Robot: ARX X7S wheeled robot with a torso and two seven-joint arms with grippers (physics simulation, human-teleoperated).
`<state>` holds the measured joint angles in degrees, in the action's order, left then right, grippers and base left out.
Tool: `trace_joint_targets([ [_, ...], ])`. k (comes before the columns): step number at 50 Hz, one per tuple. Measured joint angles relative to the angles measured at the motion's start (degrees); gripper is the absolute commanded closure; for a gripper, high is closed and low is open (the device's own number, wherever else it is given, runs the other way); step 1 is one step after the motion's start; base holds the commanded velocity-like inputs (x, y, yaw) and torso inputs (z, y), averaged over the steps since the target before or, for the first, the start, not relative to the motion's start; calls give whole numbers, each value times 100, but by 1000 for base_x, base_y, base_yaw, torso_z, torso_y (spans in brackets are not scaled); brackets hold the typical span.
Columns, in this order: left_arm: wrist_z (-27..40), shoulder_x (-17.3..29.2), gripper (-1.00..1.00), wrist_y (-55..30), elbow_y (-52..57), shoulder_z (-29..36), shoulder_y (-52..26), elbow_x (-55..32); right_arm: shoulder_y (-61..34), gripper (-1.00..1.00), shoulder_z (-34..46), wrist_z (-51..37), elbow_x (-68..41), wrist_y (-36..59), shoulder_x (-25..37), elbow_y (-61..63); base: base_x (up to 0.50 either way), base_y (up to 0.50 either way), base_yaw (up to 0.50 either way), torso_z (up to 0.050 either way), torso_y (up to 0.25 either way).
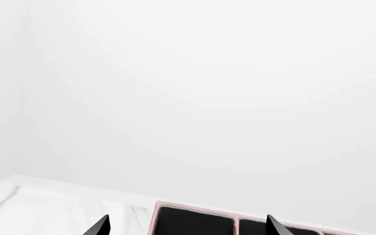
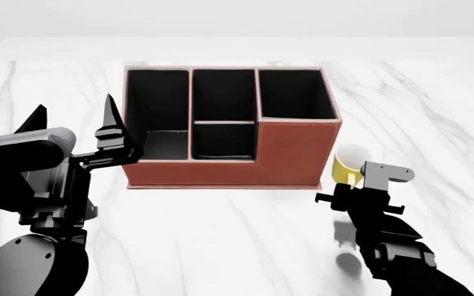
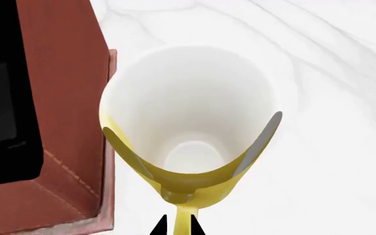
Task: Pick up the yellow and white mug and place it to the right of the caddy.
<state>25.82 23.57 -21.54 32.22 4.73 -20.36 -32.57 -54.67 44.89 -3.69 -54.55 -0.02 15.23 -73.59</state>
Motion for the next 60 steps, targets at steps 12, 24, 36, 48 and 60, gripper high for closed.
trace_joint_targets([
  [12,2,6,-100,23,-26,20,-6,4,4,100,-363,68,366,33,-54,-81,0,0,0,0,0],
  [24,8,13,-100,45,-41,40,-3,10,40,-100,-950,92,988,115,-112,-104,0,0,0,0,0],
  [36,18,27,-100,60,-37,45,3,-1,66,-100,-1437,124,1532,154,-150,-120,0,0,0,0,0],
  [48,29,39,-100,73,-33,49,8,-17,88,-100,-1850,173,1943,166,-180,-115,0,0,0,0,0],
  [60,45,52,-100,77,-24,55,7,-34,650,-100,-2088,-180,1929,680,137,1278,0,0,0,0,0],
])
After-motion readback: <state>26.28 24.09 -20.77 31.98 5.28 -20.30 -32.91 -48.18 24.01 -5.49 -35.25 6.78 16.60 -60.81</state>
